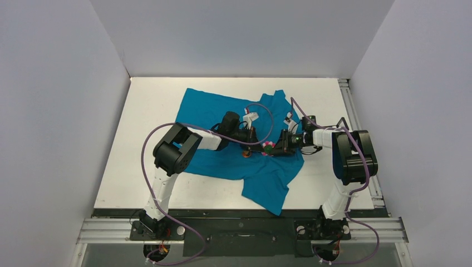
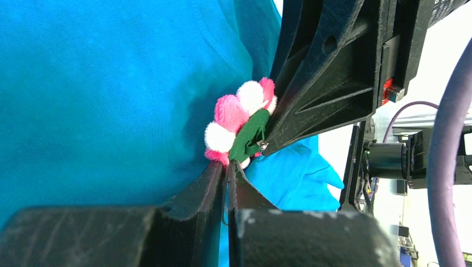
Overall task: Remove the brooch from the garment
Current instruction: Remove the brooch from the clothes.
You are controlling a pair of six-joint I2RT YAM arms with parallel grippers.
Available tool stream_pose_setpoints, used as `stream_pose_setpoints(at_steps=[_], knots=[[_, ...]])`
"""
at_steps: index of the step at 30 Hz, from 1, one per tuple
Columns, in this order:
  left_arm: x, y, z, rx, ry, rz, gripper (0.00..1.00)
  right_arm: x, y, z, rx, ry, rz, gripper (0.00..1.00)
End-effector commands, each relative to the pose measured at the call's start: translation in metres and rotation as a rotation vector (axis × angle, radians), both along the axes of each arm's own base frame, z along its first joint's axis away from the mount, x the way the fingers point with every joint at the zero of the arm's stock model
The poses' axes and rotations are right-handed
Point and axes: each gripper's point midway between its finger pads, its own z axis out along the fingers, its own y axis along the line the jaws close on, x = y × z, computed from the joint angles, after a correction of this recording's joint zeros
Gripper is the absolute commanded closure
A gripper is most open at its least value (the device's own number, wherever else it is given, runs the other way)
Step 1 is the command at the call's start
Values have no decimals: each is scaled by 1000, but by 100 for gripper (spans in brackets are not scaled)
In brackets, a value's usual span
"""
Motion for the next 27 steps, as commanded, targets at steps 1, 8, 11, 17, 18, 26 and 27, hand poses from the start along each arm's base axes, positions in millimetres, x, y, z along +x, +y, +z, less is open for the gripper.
stream_pose_setpoints(at_steps=[1,8,11,17,18,26,27], knots=[[-1,-13,17,-52,-43,-55,100,12,9,25,42,-121,59,95],[-4,-16,19,-60,-37,-75,100,14,9,26,36,-128,59,76],[-8,-18,20,-65,-32,-87,100,17,8,26,23,-145,50,70],[-10,-18,21,-66,-21,-98,100,18,7,25,16,-176,76,84],[-10,-18,20,-65,-19,-99,100,17,7,24,13,-183,88,88],[-15,-20,17,-65,6,-128,100,13,6,25,-4,-205,121,76],[-15,-20,18,-67,9,-133,100,15,6,27,-7,-223,121,74]])
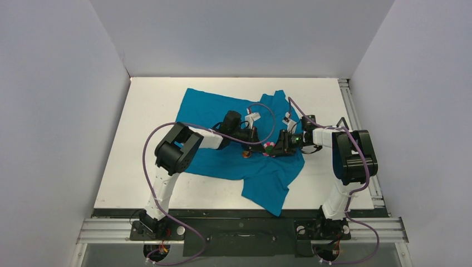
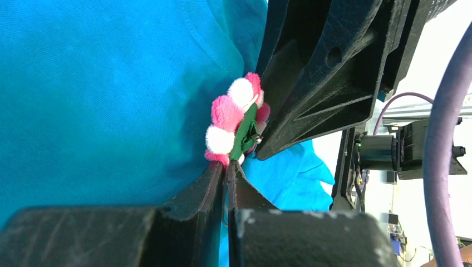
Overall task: Remove the brooch from the garment
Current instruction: Remove the brooch from the clothes.
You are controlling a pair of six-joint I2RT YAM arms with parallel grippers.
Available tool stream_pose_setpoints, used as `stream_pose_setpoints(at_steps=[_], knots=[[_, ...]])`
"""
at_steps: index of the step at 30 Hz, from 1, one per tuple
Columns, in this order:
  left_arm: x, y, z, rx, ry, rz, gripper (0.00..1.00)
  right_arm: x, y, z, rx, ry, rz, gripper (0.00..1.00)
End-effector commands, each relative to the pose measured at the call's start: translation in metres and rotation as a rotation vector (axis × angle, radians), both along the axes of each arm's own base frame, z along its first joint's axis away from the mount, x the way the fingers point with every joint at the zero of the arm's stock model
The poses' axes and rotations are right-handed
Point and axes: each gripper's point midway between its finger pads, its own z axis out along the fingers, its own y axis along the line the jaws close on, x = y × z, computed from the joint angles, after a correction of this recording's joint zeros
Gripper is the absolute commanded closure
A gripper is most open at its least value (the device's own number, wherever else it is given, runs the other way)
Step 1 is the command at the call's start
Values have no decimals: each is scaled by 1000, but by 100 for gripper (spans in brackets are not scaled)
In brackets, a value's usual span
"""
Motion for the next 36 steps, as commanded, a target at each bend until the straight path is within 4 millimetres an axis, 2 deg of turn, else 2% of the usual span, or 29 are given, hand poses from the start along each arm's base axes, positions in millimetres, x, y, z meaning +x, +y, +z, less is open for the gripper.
stream_pose_setpoints(at_steps=[1,5,8,12,15,16,19,24,27,28,30,31,33,36], knots=[[-12,-17,16,-63,-13,-99,100,17,9,30,23,-175,64,74],[-15,-17,16,-66,1,-113,100,21,8,34,18,-219,80,79],[-15,-17,15,-63,7,-116,100,19,8,32,18,-219,100,87],[-15,-18,14,-62,18,-125,100,15,10,32,23,-221,120,92],[-15,-20,15,-66,19,-131,100,13,13,33,25,-216,128,90],[-16,-20,15,-66,21,-133,100,13,13,32,23,-212,126,84],[-17,-21,15,-67,25,-140,100,16,14,33,21,-224,112,79],[-18,-22,15,-68,29,-149,100,18,16,35,29,-226,104,87],[-18,-22,14,-65,32,-146,100,19,17,35,35,-230,105,100],[-17,-22,15,-65,29,-142,99,18,17,35,38,-228,105,100],[-13,-22,18,-66,18,-126,91,16,17,34,40,-218,102,100],[-11,-19,16,-61,23,-111,80,16,17,34,42,-208,97,100],[-5,-15,19,-64,12,-72,67,15,15,33,48,-183,77,100],[4,-5,26,-80,-19,-13,60,16,11,31,60,-151,18,100]])
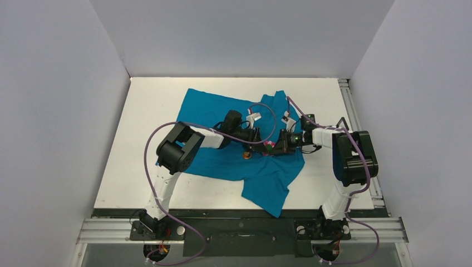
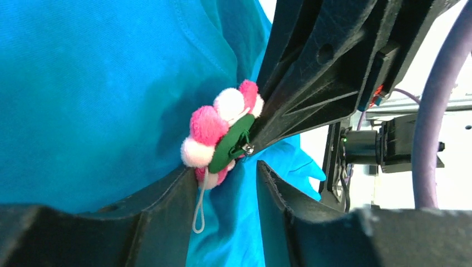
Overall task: Remove the brooch from the garment
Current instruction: Remove the brooch from the clothes.
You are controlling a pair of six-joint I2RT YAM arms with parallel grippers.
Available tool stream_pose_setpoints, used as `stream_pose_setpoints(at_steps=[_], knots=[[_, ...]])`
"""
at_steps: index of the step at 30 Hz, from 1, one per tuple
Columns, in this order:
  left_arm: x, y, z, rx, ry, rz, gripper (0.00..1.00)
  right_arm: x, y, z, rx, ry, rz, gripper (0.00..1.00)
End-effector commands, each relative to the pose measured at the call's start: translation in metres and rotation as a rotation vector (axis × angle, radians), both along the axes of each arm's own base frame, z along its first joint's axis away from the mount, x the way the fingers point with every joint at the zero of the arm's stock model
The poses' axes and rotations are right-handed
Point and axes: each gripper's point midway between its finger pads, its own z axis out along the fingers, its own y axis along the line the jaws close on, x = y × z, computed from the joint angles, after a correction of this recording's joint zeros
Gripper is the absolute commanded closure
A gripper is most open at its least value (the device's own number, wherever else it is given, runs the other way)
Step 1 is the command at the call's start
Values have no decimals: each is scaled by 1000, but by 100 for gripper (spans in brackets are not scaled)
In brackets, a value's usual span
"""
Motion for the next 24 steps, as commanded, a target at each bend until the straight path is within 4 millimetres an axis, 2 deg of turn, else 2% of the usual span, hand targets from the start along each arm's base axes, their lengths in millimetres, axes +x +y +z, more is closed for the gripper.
stream_pose_setpoints(at_steps=[1,8,24], knots=[[10,2,28,-66,-87,45,59,15,7,27,92,-71,-46,100],[-2,1,31,-83,-105,30,60,13,3,22,116,14,-112,100],[1,-17,31,-101,-90,41,65,-5,3,13,112,99,-81,100]])
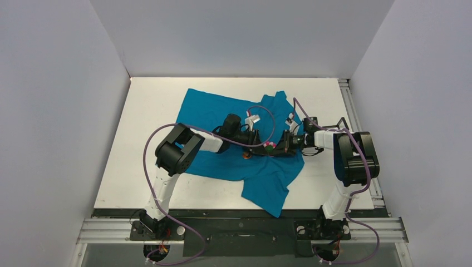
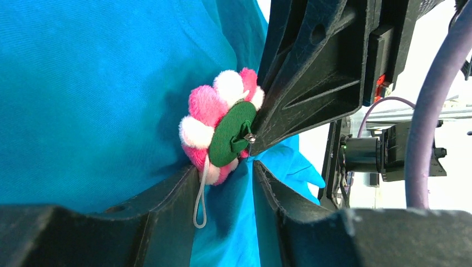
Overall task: Remove the brooch from the garment
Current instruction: Remove the brooch from the clothes.
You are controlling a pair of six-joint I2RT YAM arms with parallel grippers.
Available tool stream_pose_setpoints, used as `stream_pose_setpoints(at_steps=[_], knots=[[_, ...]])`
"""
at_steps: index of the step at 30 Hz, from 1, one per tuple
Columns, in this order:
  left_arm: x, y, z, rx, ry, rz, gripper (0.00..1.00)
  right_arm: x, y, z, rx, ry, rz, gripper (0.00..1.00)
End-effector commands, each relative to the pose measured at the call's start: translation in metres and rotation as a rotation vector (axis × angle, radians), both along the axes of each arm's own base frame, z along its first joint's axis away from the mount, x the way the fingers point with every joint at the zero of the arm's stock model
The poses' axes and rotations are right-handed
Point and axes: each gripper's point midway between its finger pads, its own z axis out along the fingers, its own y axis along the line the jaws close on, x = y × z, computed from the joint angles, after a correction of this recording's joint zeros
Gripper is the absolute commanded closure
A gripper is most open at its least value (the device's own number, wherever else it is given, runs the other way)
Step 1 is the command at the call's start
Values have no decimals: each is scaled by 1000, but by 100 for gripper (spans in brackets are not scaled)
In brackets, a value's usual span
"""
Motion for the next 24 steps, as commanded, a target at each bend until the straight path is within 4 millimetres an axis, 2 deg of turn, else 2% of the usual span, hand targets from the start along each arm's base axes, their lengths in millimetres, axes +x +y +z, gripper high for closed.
stream_pose_setpoints(at_steps=[1,8,14,17,20,24], knots=[[7,-19,31,-85,-75,-22,65,-2,2,8,28,-31,38,100],[5,-23,27,-78,-62,-25,64,-4,1,8,21,-35,52,100],[5,-26,22,-56,-56,-18,69,-6,2,9,19,-38,72,100],[4,-28,20,-49,-55,-19,63,-6,2,10,20,-42,76,100],[4,-28,18,-41,-51,-17,61,-6,2,10,21,-43,77,100],[4,-27,14,-28,-46,-12,66,-6,2,11,22,-44,78,100]])
